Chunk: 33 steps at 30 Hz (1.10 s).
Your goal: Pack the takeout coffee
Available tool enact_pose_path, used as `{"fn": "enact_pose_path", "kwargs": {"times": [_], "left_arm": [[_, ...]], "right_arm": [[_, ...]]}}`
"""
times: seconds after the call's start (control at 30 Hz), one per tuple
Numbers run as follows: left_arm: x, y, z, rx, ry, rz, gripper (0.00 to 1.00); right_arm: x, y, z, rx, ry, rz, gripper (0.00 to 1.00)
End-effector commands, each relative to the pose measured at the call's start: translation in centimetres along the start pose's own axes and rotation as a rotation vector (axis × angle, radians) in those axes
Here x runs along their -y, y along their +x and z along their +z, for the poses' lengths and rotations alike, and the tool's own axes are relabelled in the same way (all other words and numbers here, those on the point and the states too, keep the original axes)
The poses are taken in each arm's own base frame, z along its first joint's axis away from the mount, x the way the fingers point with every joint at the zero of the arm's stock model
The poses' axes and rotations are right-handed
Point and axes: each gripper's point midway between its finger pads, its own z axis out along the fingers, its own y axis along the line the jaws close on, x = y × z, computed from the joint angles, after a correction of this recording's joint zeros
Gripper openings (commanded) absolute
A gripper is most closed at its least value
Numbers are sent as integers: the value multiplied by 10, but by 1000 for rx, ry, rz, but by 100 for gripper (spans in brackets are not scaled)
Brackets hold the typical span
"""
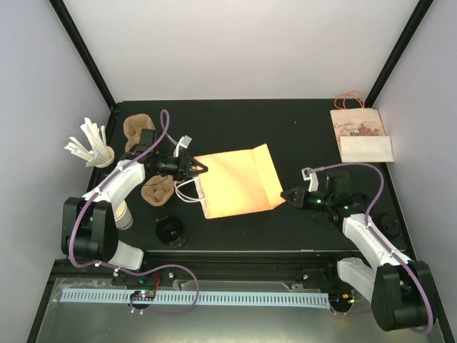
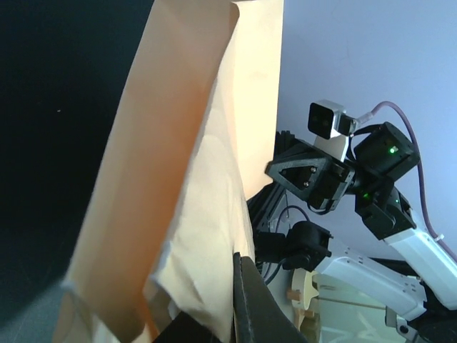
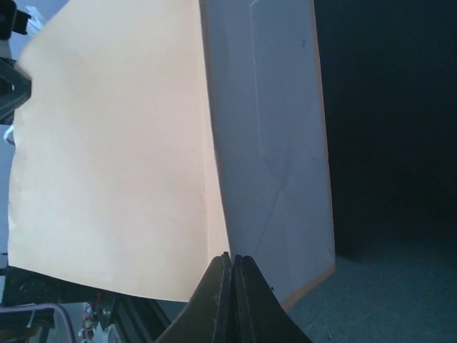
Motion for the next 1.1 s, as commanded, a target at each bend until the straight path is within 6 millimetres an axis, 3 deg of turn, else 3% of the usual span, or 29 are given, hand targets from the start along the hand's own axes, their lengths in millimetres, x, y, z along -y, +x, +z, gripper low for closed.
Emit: {"fn": "enact_pose_path", "kwargs": {"times": [0.0, 0.3, 0.47, 0.53, 0.6, 0.77, 0.9, 1.07], "left_arm": [[-2, -5, -6, 16, 10, 30, 2], [-2, -8, -13, 36, -7, 35, 2], [8, -5, -10, 26, 10, 53, 2], [14, -5, -8, 23, 21, 55, 2], [24, -6, -7, 22, 39, 62, 2], [55, -11, -7, 32, 62, 101, 2], [82, -15, -13, 63, 74, 142, 4], [125, -27, -29, 126, 47, 223, 5]], "right_arm": [[-2, -2, -4, 17, -53, 46, 1], [16, -8, -11, 77, -40, 129, 2], [1, -19, -13, 88, -97, 89, 19], [-3, -23, -16, 87, -88, 56, 31], [-9, -28, -19, 86, -75, 11, 45], [-34, -41, -15, 64, 106, -179, 63], [-56, -54, -13, 70, 225, -298, 66], [-76, -65, -9, 81, 195, -329, 67]]}}
